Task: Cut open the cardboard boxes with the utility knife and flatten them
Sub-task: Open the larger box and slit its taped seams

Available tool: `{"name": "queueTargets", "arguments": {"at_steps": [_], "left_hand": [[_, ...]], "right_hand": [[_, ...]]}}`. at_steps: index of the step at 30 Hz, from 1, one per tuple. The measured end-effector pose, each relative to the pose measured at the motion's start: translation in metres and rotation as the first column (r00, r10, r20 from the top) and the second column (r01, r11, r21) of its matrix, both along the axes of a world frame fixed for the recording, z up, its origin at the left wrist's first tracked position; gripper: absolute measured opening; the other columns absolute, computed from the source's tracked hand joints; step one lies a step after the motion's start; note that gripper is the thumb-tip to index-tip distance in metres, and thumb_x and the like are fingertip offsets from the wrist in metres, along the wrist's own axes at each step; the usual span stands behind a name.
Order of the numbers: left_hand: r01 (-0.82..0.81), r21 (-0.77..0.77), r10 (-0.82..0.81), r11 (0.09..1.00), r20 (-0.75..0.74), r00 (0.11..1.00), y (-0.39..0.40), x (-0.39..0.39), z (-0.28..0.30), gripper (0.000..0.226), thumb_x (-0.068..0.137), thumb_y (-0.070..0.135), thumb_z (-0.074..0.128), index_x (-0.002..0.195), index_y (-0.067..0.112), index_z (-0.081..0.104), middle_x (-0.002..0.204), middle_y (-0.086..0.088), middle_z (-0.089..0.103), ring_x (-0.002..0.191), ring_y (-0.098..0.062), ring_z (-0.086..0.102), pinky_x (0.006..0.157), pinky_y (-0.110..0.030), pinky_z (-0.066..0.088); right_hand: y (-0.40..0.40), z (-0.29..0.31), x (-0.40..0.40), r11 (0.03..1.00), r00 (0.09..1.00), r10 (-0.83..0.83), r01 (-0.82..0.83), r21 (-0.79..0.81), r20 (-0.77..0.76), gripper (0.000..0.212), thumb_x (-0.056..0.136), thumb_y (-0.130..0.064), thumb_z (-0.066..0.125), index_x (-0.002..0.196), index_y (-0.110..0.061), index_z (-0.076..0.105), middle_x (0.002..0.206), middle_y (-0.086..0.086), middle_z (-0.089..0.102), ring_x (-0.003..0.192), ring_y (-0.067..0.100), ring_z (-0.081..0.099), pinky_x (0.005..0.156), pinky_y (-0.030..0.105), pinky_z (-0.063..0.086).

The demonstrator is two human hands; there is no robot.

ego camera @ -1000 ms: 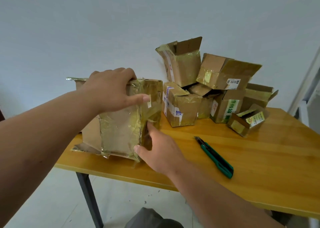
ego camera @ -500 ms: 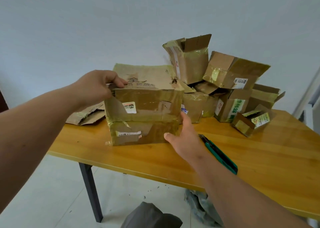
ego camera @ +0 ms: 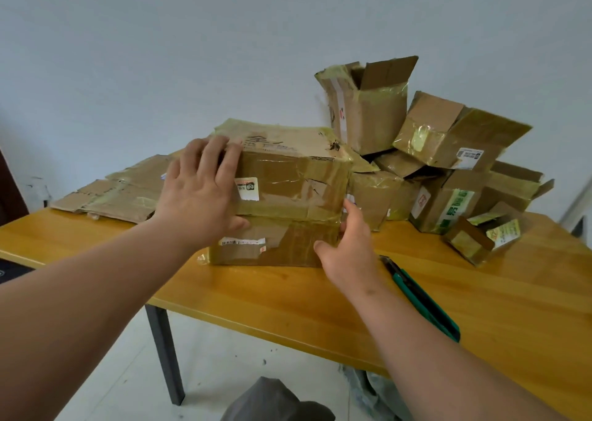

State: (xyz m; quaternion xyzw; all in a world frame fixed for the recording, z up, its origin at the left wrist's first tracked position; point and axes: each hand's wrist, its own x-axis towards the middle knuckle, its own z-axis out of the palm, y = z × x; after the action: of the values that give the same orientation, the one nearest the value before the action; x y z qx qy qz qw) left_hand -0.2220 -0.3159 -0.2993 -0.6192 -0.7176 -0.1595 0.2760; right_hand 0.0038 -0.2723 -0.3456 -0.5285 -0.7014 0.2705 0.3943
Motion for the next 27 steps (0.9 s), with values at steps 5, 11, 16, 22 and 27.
{"name": "queueTargets", "arguments": {"at_steps": [5, 11, 16, 22, 27], "left_hand": [[-0.009, 0.004, 0.009, 1.000, -0.026, 1.000, 0.007, 0.000, -0.001, 0.128, 0.062, 0.075, 0.067, 0.153, 0.015, 0.000, 0.150, -0.003, 0.005, 0.137, -0.034, 0.012, 0.112, -0.048, 0.022], [0.044, 0.059, -0.040, 0.997, -0.065, 0.997, 0.008, -0.007, 0.000, 0.121, 0.061, 0.072, 0.070, 0.151, 0.013, 0.015, 0.144, -0.005, 0.020, 0.128, -0.038, 0.027, 0.103, -0.052, 0.033], [0.090, 0.071, -0.080, 0.993, -0.132, 0.988, 0.008, -0.019, 0.015, 0.121, 0.057, 0.074, 0.069, 0.150, 0.010, 0.024, 0.139, -0.008, 0.031, 0.120, -0.041, 0.040, 0.095, -0.055, 0.039], [0.086, -0.055, -0.095, 0.995, -0.197, 0.976, 0.007, -0.028, 0.038, 0.122, 0.063, 0.088, 0.039, 0.153, 0.009, 0.019, 0.146, -0.009, 0.035, 0.128, -0.034, 0.042, 0.104, -0.049, 0.037], [0.107, -0.140, -0.141, 0.984, -0.259, 0.955, 0.002, -0.030, 0.055, 0.116, 0.070, 0.091, 0.017, 0.153, 0.011, 0.023, 0.147, -0.010, 0.043, 0.130, -0.028, 0.047, 0.116, -0.044, 0.024]], "right_hand": [[0.004, -0.004, -0.004, 1.000, 0.999, -0.028, 0.029, 0.011, -0.030, 0.080, 0.092, -0.006, 0.064, 0.154, -0.032, 0.021, 0.153, 0.002, 0.032, 0.137, 0.018, 0.038, 0.098, 0.028, 0.040], [0.012, -0.002, -0.004, 0.997, 0.998, -0.058, 0.059, 0.047, -0.028, 0.070, 0.091, -0.007, 0.064, 0.148, -0.029, 0.030, 0.143, 0.002, 0.044, 0.129, 0.018, 0.046, 0.096, 0.035, 0.050], [0.016, 0.002, -0.006, 0.995, 0.997, -0.074, 0.076, 0.064, -0.036, 0.067, 0.088, -0.020, 0.069, 0.141, -0.032, 0.030, 0.127, 0.003, 0.056, 0.112, 0.022, 0.060, 0.084, 0.045, 0.058], [0.018, 0.004, -0.011, 0.995, 0.997, -0.044, 0.049, 0.085, -0.063, 0.062, 0.083, -0.040, 0.069, 0.132, -0.036, 0.031, 0.113, -0.002, 0.063, 0.092, 0.011, 0.066, 0.075, 0.038, 0.060], [0.018, 0.008, -0.015, 0.997, 0.996, -0.013, 0.020, 0.077, -0.094, 0.074, 0.070, -0.060, 0.064, 0.132, -0.036, 0.031, 0.119, -0.003, 0.060, 0.105, 0.013, 0.063, 0.085, 0.040, 0.058]]}}
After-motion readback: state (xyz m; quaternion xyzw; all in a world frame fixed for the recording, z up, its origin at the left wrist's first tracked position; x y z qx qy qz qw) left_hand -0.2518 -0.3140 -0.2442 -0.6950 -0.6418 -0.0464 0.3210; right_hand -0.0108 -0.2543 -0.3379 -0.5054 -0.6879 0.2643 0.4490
